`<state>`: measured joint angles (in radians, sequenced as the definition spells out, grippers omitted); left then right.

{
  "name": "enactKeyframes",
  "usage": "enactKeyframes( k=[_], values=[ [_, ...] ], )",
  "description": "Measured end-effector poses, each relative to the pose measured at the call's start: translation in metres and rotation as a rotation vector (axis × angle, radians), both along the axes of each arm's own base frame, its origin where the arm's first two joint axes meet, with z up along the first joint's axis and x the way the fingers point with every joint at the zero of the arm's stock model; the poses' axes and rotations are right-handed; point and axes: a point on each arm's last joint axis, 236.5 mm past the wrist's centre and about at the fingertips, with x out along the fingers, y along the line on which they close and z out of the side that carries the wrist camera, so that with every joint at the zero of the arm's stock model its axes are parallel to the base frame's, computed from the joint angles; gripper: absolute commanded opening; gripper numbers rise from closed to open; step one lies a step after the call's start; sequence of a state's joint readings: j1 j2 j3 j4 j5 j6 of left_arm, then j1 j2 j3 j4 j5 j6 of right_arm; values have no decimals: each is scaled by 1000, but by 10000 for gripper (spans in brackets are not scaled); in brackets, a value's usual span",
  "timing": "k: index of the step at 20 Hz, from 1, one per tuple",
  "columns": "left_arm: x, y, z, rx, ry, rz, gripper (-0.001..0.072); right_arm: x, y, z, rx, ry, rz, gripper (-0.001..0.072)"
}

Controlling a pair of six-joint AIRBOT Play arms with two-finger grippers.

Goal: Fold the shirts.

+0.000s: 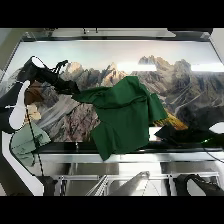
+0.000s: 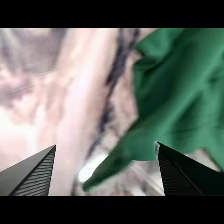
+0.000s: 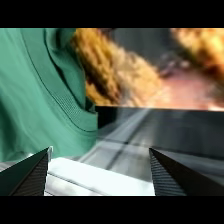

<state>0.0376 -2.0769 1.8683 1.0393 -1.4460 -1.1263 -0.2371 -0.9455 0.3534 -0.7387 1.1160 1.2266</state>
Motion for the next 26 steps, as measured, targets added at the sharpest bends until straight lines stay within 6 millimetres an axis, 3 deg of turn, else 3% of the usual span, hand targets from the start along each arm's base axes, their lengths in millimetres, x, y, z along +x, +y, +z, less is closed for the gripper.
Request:
enactKeyframes(
  k=[1,2,3,6,7,8,9,10,12,15,18,19,21,23,26],
  values=[
    [0,-1,-2,-1,7,-1,585,-2,7,-7,9,6,-3,705],
    [0,-2,-5,0,12,-4,358,-3,14,-14,14,12,-4,705],
    [-1,-3,-9,3,17,-8,252,-3,24,-18,33,23,-10,705],
    [-1,-13,-8,-33,23,-13,215,1,52,-29,81,38,-8,695],
    [-1,-18,-6,-56,23,-17,50,2,59,-31,94,37,-2,510],
    [-2,-23,-2,-86,27,-19,17,4,63,-34,91,25,9,205],
    [-4,-28,3,-116,32,-24,17,9,64,-38,79,3,14,98],
    [-7,-31,7,-147,48,-24,16,15,67,-36,83,-25,27,86],
    [-11,-40,24,-236,67,-23,15,34,83,-13,162,-94,39,22],
    [-11,-56,77,-413,45,-17,14,63,99,38,248,-235,90,21],
    [-17,-69,174,-635,-57,-46,15,98,91,123,289,-465,124,21],
    [-23,-72,216,-717,-110,-65,15,109,79,164,282,-564,118,21],
    [-45,-74,318,-911,-260,-111,14,123,45,254,233,-794,86,21],
    [-84,-70,425,-1100,-441,-164,15,114,8,350,129,-1031,51,21],
    [-172,-61,563,-1275,-737,-223,15,65,-14,470,-71,-1332,30,21]
  ],
)
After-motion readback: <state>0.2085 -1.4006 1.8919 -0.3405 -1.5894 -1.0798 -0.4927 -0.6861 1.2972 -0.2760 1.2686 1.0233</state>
